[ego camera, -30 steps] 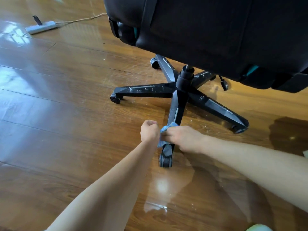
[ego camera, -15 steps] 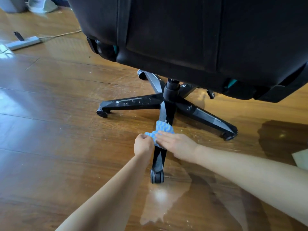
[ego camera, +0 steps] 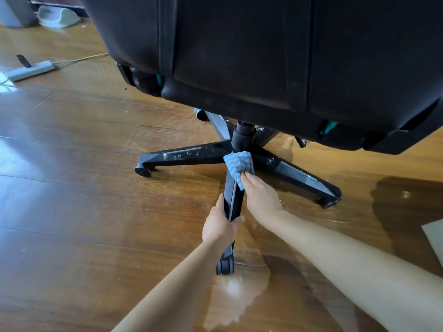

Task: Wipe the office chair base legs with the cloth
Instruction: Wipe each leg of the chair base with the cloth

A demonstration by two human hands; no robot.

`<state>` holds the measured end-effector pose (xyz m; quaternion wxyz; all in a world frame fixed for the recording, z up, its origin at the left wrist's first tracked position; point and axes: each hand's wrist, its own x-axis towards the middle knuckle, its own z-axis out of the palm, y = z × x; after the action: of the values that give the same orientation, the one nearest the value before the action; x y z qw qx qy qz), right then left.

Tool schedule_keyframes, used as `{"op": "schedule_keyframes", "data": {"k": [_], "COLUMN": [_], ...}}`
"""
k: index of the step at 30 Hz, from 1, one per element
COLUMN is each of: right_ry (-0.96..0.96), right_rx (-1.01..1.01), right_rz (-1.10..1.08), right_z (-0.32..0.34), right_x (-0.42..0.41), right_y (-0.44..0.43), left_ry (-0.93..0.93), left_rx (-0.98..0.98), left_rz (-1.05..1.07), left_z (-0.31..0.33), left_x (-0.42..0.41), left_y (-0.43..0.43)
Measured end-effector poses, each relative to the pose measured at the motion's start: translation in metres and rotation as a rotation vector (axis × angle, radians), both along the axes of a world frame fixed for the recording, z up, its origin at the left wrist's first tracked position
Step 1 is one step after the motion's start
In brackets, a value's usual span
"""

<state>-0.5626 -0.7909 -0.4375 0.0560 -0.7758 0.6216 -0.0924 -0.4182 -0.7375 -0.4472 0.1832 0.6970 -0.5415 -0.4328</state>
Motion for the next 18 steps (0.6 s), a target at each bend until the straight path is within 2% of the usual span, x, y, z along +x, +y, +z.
{"op": "schedule_keyframes", "data": {"k": [3, 8, 12, 16, 18], "right_ry": [0.074, 0.070, 0.043, 0.011, -0.003], "right_rx": [-0.040, 0.045, 0.026, 0.028, 0.047], "right_rz": [0.053, -0.037, -0.071, 0.076, 0.067], "right_z": [0.009, 0.031, 0.026, 0.016, 0.021], "right_x": [-0.007, 0.011, 0.020, 0.018, 0.013], "right_y": [-0.026, -0.068, -0.055, -0.032, -0.042], "left_ry": [-0.095, -0.126, -0.157, -0.171, -0.180], "left_rx": [0.028, 0.062, 0.086, 0.068, 0.067], "left_rz": [-0.036, -0.025, -0.023, -0.038, -0.035], "left_z": [0.007, 0.010, 0.010, 0.011, 0.010], "left_x": [-0.002, -0.005, -0.005, -0.005, -0.007], "left_y": [-0.002, -0.002, -0.002, -0.003, -0.004]}}
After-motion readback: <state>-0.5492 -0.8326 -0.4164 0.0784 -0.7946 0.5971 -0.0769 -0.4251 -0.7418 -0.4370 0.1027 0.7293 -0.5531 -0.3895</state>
